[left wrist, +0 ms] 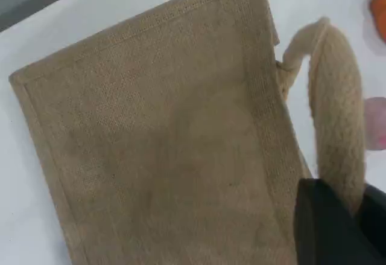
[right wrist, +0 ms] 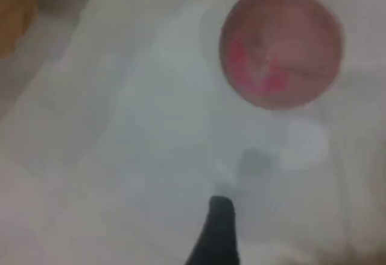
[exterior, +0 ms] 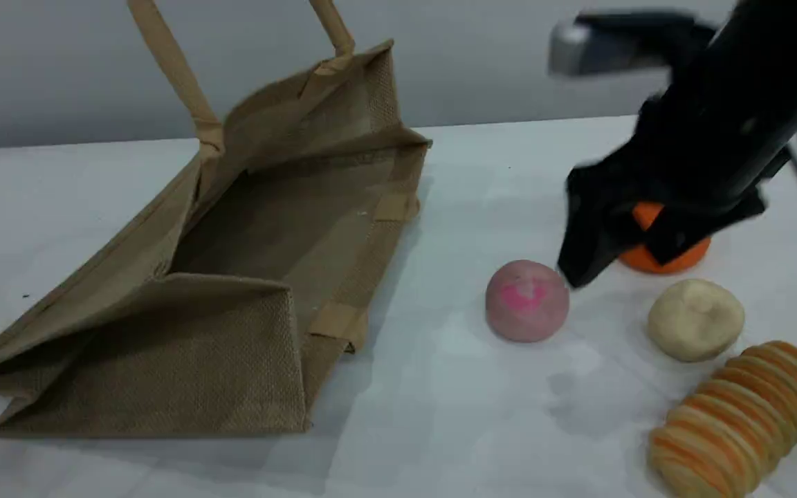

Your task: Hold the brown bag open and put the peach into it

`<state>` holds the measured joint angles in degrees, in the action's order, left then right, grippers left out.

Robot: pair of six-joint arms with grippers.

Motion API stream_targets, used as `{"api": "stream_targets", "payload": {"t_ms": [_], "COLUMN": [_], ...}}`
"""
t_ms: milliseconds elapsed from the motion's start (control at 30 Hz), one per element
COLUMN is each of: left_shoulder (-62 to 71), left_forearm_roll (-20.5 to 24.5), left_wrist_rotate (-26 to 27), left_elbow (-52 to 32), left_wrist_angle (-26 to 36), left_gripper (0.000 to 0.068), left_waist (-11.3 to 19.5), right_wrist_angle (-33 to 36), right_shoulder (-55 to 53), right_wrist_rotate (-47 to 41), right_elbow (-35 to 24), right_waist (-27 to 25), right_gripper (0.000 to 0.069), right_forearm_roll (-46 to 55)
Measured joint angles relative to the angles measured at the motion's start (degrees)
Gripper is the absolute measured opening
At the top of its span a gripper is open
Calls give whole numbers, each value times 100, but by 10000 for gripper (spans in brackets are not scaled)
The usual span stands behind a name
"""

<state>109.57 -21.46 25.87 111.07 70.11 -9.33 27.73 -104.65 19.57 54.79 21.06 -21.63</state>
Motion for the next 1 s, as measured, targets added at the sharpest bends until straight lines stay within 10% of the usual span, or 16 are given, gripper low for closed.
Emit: {"api": "stream_targets", "payload": {"t_ms": [1000], "left_shoulder": [0], "left_forearm_roll": [-878], "left_wrist_rotate": [241], "left_elbow": [0], "left_wrist_angle": [-15], "left_gripper": [92], "left_waist": [0], "right_wrist_angle": [-1408], "right_shoulder": [-1381], "right_wrist_rotate": [32], "right_elbow": [746], "right_waist": [411], "right_gripper": [584], "right_forearm_roll": [-244]}}
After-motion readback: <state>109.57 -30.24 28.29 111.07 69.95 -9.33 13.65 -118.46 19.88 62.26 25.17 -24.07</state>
